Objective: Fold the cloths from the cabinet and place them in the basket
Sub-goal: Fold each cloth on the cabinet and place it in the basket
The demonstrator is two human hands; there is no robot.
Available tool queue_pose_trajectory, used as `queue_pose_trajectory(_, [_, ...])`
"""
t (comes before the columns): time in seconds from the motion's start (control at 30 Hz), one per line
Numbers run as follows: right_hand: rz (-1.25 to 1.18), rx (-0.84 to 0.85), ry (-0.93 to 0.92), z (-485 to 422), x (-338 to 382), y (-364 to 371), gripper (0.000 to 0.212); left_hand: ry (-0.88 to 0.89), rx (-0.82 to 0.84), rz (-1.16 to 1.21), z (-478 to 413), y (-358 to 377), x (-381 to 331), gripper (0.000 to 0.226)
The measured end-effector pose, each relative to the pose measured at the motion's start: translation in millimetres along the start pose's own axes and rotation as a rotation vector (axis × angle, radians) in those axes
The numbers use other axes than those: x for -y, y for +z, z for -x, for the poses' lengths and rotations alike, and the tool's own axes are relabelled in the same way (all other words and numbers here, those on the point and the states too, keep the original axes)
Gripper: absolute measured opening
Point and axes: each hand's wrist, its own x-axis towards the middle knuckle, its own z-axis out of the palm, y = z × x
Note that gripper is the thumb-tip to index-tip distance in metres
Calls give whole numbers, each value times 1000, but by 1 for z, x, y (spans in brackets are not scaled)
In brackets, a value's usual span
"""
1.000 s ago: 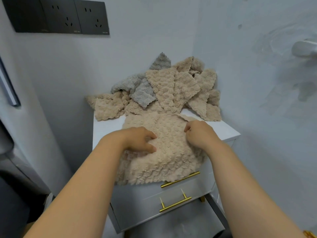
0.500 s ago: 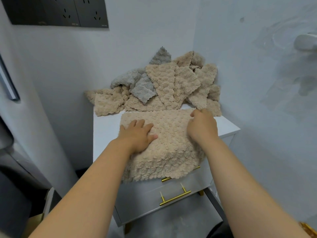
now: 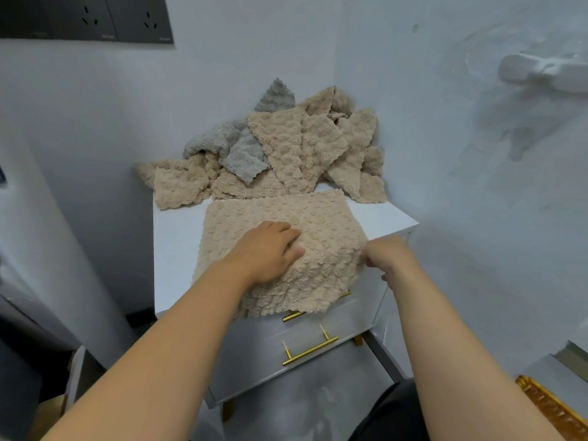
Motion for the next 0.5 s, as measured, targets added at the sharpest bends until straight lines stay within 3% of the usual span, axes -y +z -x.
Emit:
queue_pose_trajectory(0.07, [-43, 119, 30, 2, -5, 0, 11, -5, 12, 14, 1, 1, 1, 55])
queue_pose_trajectory(0.17, [-30, 223, 72, 9, -8, -2, 8, -19, 18, 8, 1, 3, 4, 55])
queue_pose_trajectory(0.27, [76, 186, -18, 12, -4, -8, 12, -48, 10, 1, 0, 7, 7, 53])
queue_pose_trajectory(0.37, [-154, 210, -73, 11, -2, -14, 16, -62, -27, 13, -1, 8, 8, 51])
queue_pose_trajectory(0.43, [-282, 141, -164, 12, 1, -19, 23, -68, -49, 34, -2, 10, 9, 51])
queue_pose_trajectory(0.5, [-318, 110, -272, 14, 4, -23, 14, -70, -84, 65, -1, 9, 7, 49])
